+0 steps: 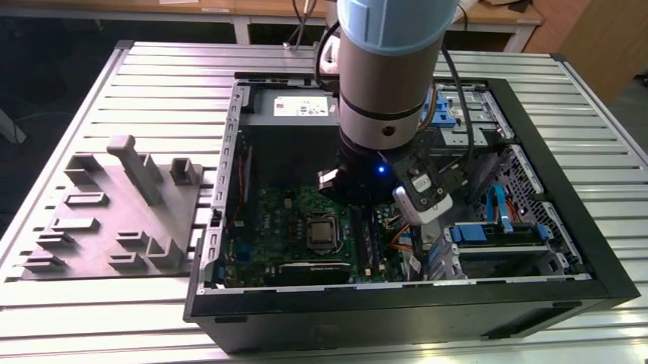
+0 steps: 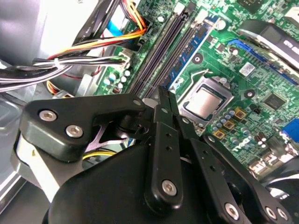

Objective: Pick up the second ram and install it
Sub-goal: 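Insert the second ram into the second slot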

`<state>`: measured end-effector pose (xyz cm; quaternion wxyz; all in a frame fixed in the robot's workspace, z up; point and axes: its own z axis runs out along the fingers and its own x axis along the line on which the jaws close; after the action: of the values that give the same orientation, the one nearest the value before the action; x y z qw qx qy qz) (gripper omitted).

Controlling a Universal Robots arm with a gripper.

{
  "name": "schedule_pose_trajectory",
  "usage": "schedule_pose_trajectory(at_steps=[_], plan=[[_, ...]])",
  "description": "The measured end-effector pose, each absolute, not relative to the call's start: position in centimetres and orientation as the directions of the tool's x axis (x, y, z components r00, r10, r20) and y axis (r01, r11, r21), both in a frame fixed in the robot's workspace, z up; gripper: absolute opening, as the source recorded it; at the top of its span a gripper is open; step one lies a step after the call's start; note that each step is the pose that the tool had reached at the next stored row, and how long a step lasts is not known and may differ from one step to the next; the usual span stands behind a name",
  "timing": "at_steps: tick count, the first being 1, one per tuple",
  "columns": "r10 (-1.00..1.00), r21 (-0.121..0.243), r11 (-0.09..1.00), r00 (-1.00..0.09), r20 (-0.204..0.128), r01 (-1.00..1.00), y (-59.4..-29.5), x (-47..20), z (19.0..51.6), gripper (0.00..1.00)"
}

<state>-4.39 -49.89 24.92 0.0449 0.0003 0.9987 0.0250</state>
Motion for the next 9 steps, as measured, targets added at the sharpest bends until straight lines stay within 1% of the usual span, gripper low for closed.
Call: schedule_pose_trajectory(at_steps=[9], plan=[[0.003,0.055,0.998,-0.996,-0.090,-0.002,-49.36,-4.39,23.81,0.11]])
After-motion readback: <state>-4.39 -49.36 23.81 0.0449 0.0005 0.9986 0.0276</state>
